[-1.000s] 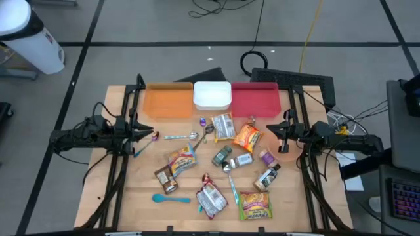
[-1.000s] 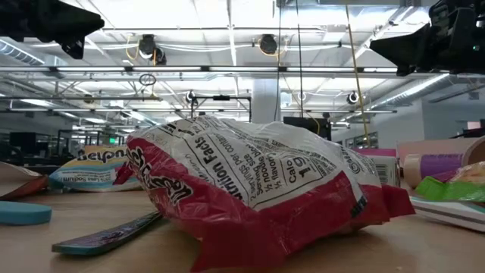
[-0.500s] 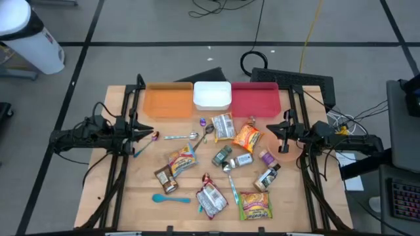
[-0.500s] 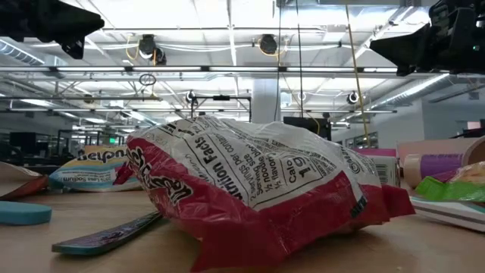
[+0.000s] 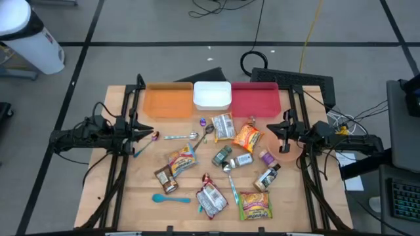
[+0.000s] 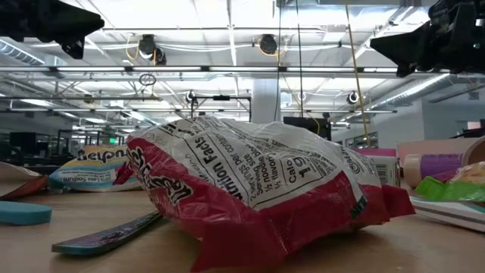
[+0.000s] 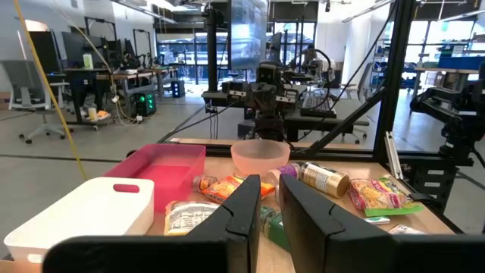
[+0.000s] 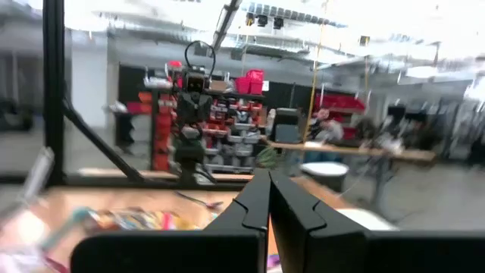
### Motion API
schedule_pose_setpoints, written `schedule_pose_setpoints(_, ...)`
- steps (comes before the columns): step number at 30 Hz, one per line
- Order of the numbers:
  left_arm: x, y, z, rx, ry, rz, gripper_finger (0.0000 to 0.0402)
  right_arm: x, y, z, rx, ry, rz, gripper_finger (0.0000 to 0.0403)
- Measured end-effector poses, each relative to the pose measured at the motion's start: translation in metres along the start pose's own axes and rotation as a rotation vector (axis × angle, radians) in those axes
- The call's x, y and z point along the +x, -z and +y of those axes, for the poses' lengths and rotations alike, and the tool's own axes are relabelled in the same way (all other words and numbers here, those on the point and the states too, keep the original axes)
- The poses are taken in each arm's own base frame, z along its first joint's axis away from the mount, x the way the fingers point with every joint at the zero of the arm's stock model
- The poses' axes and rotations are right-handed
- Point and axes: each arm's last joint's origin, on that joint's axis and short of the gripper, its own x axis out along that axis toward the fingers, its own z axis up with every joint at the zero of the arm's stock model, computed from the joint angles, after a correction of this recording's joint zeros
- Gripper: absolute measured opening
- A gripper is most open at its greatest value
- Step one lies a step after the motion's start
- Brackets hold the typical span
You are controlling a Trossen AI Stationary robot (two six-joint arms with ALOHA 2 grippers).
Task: Pick & Place Food Item
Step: Put the violet spoon into the red bin
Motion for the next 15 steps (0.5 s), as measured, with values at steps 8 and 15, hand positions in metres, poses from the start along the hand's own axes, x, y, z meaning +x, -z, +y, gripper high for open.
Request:
schedule_pose_setpoints(8,0.000,0.000,0.000,0.000,0.000,0.000,0.0060,0.003,-0.002,-0.001,0.264,0.032,-0.019,0.0000)
schedule_pose_setpoints(15,0.000,0.000,0.000,0.000,-0.001,0.000,0.0060,0.016,-0.034,-0.006,0.409,0.198,-0.130,0.0000)
